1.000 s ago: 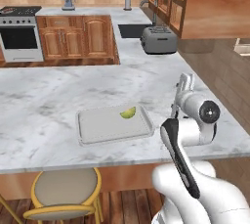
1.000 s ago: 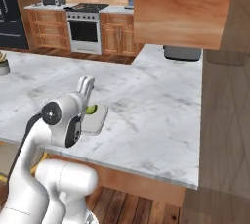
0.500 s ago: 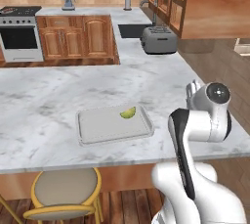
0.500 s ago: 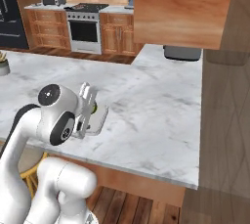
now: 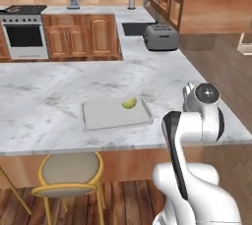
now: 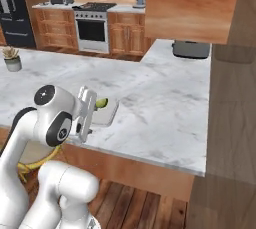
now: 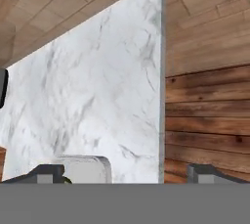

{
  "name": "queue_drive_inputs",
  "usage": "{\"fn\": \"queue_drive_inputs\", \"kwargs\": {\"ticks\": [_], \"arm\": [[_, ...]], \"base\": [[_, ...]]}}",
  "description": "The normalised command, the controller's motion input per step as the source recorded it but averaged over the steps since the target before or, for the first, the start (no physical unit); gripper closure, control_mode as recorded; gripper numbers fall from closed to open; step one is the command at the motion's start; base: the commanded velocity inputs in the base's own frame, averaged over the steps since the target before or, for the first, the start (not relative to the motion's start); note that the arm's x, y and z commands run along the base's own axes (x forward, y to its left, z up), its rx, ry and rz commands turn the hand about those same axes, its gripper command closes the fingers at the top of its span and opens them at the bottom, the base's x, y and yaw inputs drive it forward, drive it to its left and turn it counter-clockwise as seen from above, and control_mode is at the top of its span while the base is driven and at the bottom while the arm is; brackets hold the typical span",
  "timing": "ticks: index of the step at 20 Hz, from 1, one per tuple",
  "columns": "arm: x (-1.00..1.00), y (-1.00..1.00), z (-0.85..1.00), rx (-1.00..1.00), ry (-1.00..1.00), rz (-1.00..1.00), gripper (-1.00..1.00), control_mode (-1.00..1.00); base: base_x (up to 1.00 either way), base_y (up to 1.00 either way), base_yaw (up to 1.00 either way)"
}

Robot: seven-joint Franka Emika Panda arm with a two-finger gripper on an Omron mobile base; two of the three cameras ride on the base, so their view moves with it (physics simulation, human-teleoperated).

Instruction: Place the cold items (peach and lemon wedge) from the fridge in one tupperware on the dining counter. Place the warm items (kebab skewer and hot dog) in the stove area in another tupperware.

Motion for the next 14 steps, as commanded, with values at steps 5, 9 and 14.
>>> {"fn": "queue_drive_inputs", "kwargs": {"ticks": [5,9,14], "arm": [[0.00,0.00,0.00,0.00,0.00,0.00,-1.00,1.00],[0.00,0.00,0.00,0.00,0.00,0.00,-1.00,1.00],[0.00,0.00,0.00,0.00,0.00,0.00,-1.00,1.00]], "base": [[-1.00,0.40,0.25],[-0.49,0.96,0.05],[-0.03,1.00,-0.08]]}}
